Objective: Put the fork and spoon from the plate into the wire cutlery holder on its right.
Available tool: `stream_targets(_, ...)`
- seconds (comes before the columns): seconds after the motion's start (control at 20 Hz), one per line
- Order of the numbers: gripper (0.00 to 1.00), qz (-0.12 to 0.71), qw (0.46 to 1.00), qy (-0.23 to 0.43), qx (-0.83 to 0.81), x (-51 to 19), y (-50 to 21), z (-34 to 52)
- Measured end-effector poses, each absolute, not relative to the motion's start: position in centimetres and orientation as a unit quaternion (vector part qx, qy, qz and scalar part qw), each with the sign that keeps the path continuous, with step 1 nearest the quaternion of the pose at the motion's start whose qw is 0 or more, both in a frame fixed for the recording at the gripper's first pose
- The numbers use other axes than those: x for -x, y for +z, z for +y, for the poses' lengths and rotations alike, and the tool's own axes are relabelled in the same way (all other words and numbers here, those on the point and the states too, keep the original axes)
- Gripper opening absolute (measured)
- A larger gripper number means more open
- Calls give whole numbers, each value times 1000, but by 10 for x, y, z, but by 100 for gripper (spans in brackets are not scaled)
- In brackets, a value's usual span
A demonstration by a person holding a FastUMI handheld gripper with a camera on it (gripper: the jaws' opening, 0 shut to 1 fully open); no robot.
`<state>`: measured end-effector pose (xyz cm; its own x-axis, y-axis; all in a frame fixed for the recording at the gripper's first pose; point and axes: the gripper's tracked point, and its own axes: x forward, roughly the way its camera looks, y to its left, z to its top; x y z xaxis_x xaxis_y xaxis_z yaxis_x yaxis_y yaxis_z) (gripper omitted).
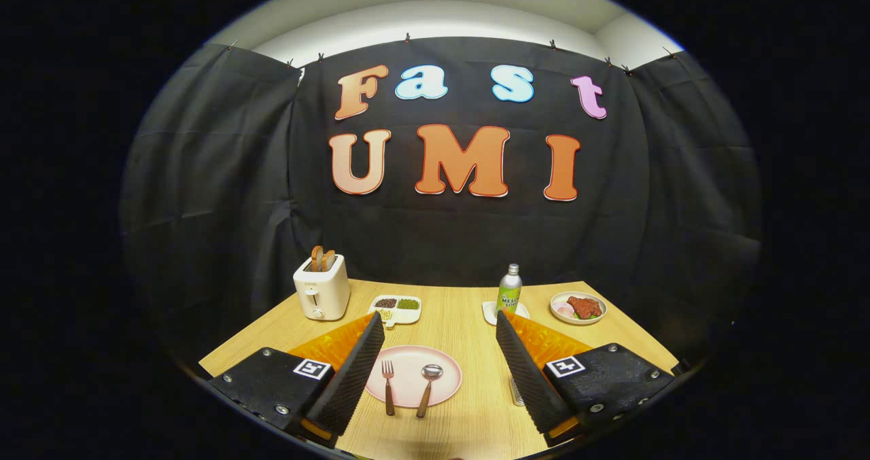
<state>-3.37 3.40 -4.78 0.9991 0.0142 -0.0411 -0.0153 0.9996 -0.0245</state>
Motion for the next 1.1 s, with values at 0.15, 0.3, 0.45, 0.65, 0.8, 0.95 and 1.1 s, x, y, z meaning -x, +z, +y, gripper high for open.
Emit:
stream_targets(0.15,99,53,999,9,12,18,-81,40)
stream_targets(0.3,99,82,996,15,8,1,-116,50)
stream_targets(0.45,99,114,993,15,22,-21,-154,54)
stream_targets(0.65,99,173,984,21,27,-44,-208,59)
stream_targets(0.8,90,206,978,10,34,-61,-237,54)
stream_targets(0.95,79,238,971,6,38,-74,-263,52)
stream_targets(1.1,60,265,963,4,42,-82,-282,51)
